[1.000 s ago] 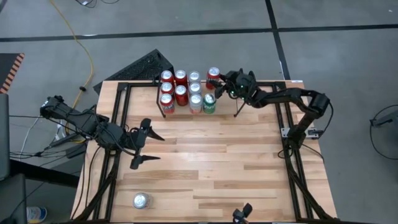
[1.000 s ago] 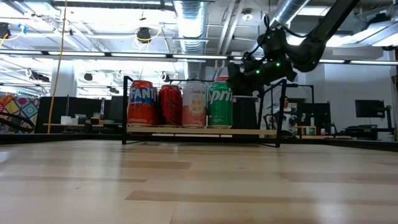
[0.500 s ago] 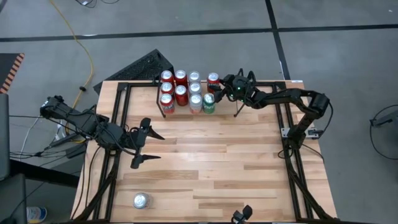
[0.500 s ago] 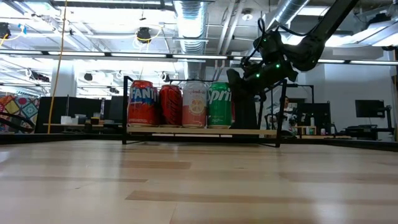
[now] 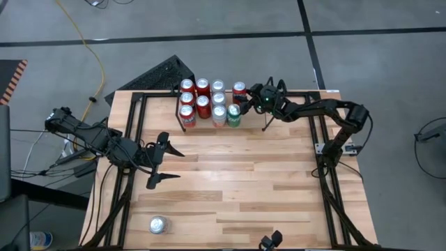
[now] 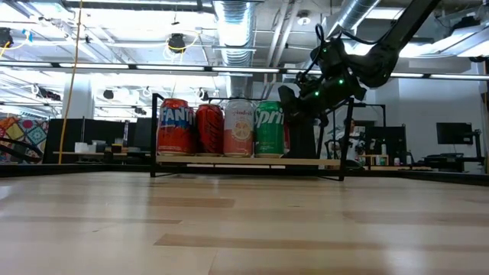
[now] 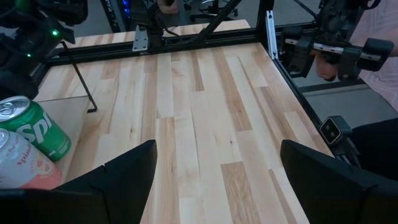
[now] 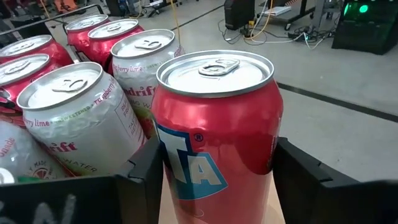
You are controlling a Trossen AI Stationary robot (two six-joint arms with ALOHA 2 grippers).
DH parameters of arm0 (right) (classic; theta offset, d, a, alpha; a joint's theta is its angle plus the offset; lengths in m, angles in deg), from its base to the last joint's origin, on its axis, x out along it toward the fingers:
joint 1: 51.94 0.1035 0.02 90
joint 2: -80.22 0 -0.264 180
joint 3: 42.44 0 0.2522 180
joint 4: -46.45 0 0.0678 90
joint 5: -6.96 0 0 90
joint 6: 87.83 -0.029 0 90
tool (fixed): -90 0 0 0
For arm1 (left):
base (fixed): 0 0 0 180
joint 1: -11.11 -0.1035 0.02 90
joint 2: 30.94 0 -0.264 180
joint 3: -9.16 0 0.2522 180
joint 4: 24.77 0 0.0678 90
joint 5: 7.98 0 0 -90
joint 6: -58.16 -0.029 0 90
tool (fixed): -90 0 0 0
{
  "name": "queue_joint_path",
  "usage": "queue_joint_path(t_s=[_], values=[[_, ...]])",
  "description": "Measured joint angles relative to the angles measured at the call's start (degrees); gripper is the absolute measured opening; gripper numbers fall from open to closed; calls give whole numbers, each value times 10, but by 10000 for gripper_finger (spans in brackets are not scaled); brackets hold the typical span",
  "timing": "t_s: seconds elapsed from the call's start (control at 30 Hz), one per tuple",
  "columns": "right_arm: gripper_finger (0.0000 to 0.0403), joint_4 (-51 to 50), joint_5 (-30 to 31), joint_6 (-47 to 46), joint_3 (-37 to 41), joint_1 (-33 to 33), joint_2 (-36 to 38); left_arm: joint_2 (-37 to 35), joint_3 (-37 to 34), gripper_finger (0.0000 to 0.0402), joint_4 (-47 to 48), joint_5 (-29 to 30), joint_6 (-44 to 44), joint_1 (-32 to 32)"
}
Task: Place canned beverage on shelf
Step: Put the red soda can on the shelf
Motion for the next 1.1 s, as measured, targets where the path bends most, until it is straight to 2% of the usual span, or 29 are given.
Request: queue_joint_path(t_s=[0.17, 0.37, 0.6, 0.97, 1.1], values=[[248, -6, 0, -1, -1, 6, -5, 0, 0, 326, 0, 0, 0, 0], [258, -9, 3, 14, 0, 10, -5, 0, 0, 326, 0, 0, 0, 0], [260, -9, 65, 22, 0, 16, -6, 0, 0, 326, 0, 0, 0, 0], [260, -9, 62, 20, 1, 19, -6, 0, 0, 326, 0, 0, 0, 0], [263, -10, 42, 20, 1, 19, -6, 0, 0, 326, 0, 0, 0, 0]])
